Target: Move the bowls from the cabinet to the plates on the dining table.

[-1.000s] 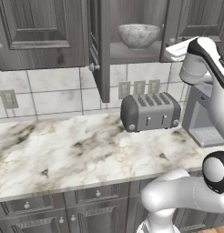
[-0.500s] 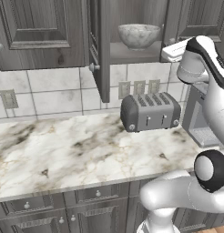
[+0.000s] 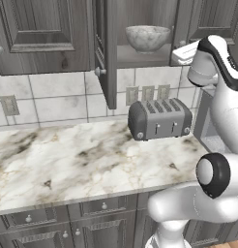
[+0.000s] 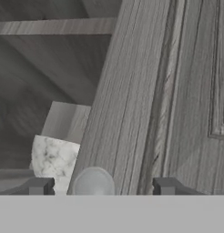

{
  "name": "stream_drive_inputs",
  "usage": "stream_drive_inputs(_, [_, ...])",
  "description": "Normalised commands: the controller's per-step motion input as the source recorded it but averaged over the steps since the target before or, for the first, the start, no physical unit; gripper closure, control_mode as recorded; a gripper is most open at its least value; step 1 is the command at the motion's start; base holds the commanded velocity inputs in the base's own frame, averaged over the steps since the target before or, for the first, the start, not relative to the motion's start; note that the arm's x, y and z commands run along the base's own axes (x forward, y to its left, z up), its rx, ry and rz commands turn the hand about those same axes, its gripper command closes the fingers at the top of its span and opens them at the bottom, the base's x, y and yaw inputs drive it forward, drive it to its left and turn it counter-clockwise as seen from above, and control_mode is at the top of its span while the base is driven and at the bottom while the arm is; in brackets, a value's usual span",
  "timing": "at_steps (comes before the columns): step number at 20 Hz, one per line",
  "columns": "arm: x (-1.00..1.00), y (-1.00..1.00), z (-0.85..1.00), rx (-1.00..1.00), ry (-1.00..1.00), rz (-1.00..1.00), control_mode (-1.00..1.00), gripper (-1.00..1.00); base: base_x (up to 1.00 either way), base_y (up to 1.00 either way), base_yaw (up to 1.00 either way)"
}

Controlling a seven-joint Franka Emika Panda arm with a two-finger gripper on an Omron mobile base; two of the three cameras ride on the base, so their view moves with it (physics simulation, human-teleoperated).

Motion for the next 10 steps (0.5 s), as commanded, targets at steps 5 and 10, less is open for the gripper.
stream_drive_inputs(5, [0.18, 0.0, 0.0, -0.02, 0.0, 0.0, -1.0, -1.0, 0.0, 0.0, 0.0])
stream_drive_inputs(10, [0.0, 0.04, 0.0, 0.0, 0.0, 0.0, -1.0, -1.0, 0.0, 0.0, 0.0])
